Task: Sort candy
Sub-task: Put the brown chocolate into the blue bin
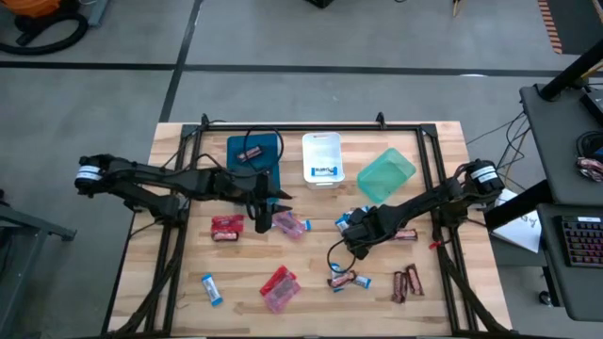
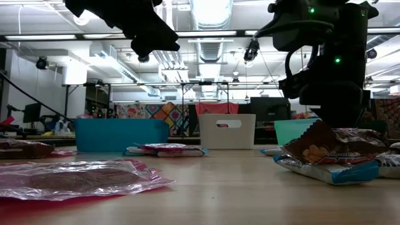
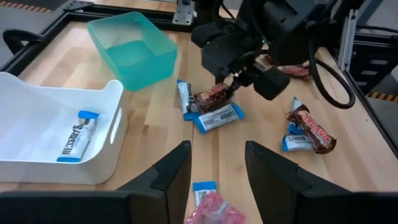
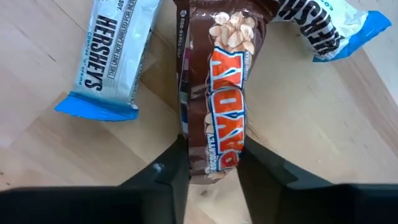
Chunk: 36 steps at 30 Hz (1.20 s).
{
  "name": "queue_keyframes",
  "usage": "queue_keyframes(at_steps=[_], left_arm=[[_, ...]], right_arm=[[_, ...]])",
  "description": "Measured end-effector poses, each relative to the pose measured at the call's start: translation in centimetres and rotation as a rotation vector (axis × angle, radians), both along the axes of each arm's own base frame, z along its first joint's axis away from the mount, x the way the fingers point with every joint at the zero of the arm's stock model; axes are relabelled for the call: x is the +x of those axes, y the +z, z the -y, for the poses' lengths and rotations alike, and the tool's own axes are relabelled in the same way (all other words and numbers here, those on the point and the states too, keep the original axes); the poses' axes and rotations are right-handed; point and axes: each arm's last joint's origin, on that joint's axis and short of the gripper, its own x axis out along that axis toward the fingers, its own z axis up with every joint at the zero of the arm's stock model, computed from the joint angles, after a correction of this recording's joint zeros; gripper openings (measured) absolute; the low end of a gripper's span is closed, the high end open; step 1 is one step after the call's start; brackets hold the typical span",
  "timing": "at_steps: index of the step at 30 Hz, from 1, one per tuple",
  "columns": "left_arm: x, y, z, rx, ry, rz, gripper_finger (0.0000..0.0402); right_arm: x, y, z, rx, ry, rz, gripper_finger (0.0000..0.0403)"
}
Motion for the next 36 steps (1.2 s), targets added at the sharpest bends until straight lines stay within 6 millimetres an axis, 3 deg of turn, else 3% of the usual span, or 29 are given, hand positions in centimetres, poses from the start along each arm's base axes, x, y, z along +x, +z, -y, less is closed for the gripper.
queue_keyframes(at_steps=[5, 10, 21, 29, 36], left_arm=[[0.1, -0.1, 0.0, -0.001, -0.002, -0.004, 0.0135], [0.1, -0.1, 0.0, 0.012, -0.009, -0.001, 0.0135], [0.5, -1.4, 0.3, -0.007, -0.117, 0.107, 0.0135], [3.0, -3.8, 0.4, -0.014, -0.114, 0.19, 0.0135], [5.3, -5.8, 0.4, -0.088, -0.084, 0.283, 0.0135]], right_arm=[[0.0, 0.1, 0.0, 0.004, 0.006, 0.001, 0.007], [-0.2, 0.5, 0.0, 0.017, 0.014, 0.005, 0.0065], [-1.9, 5.5, 0.4, 0.026, 0.047, 0.171, 0.0063], [-1.2, 8.2, 0.7, -0.162, 0.178, 0.44, 0.0063], [0.5, 8.9, 0.8, -0.396, 0.278, 0.584, 0.0063]])
